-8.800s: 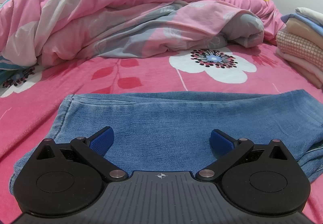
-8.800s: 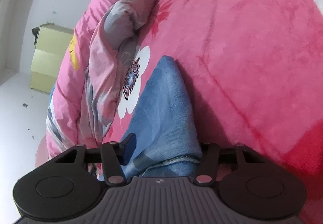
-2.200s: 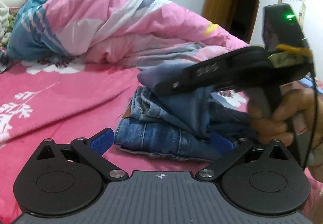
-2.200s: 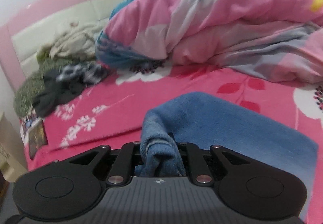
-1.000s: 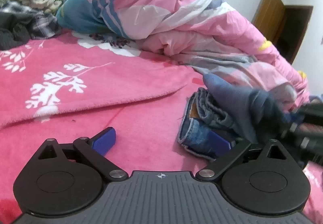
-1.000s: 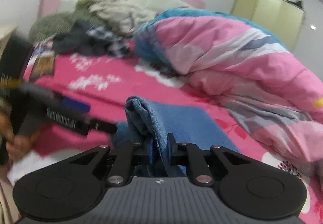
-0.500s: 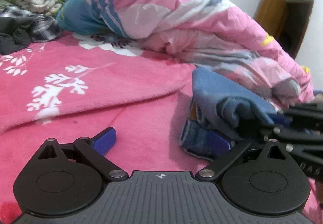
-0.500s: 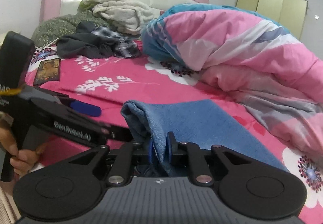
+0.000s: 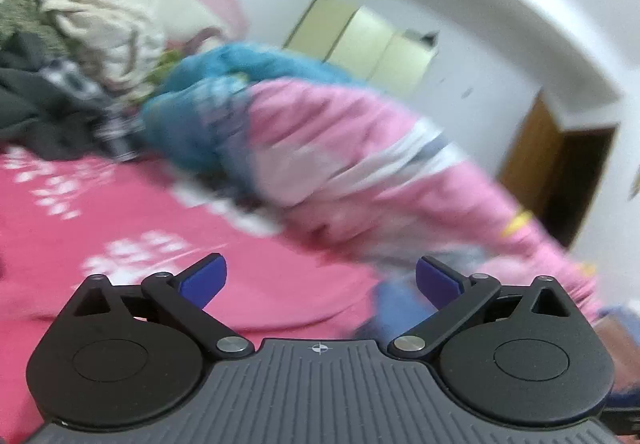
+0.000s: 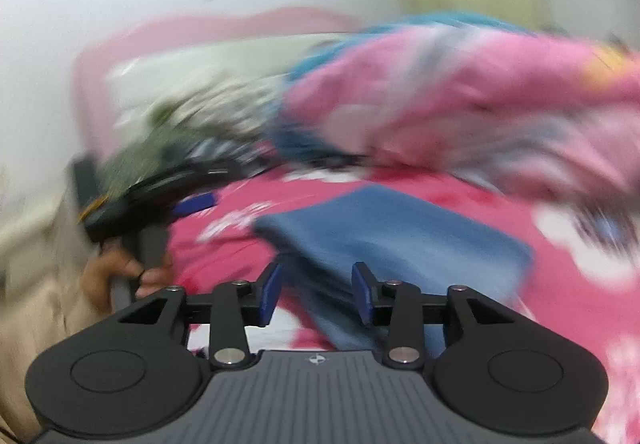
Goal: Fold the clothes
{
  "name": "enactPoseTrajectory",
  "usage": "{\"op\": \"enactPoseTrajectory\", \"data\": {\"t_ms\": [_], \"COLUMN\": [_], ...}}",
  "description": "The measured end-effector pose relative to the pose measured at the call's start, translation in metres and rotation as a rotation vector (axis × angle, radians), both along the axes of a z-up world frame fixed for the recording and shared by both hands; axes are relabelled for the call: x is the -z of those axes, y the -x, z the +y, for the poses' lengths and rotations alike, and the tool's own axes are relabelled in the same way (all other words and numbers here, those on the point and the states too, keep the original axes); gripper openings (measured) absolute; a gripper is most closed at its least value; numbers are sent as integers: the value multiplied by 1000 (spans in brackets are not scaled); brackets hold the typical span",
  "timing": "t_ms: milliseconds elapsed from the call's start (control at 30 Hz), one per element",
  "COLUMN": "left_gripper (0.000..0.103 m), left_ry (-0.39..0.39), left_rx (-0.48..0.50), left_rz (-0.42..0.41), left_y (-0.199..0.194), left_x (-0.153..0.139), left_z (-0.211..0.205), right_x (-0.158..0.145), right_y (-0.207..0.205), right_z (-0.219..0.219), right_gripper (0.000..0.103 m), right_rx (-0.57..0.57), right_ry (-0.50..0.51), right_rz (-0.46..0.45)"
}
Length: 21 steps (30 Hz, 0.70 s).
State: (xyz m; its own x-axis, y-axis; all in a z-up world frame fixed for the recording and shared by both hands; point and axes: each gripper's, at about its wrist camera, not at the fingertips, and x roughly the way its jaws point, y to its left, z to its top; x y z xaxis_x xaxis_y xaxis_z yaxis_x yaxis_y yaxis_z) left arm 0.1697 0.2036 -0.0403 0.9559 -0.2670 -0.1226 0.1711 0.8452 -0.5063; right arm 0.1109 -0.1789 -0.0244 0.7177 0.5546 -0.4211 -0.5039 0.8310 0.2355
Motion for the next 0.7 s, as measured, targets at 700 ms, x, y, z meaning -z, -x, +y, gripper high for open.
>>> {"op": "enactPoseTrajectory", "data": {"t_ms": [700], "left_gripper": [103], "left_ry": [-56], "left_rx": [207], "left_rz": [337], "left_y": [-40], "left_x": [48], "left_z": [-38], "right_x": [106], "right_y": [-126], "right_z": [-99], "right_gripper": [58], "right_rx": [175], "right_ry": [-708], "right_rz": [770]}}
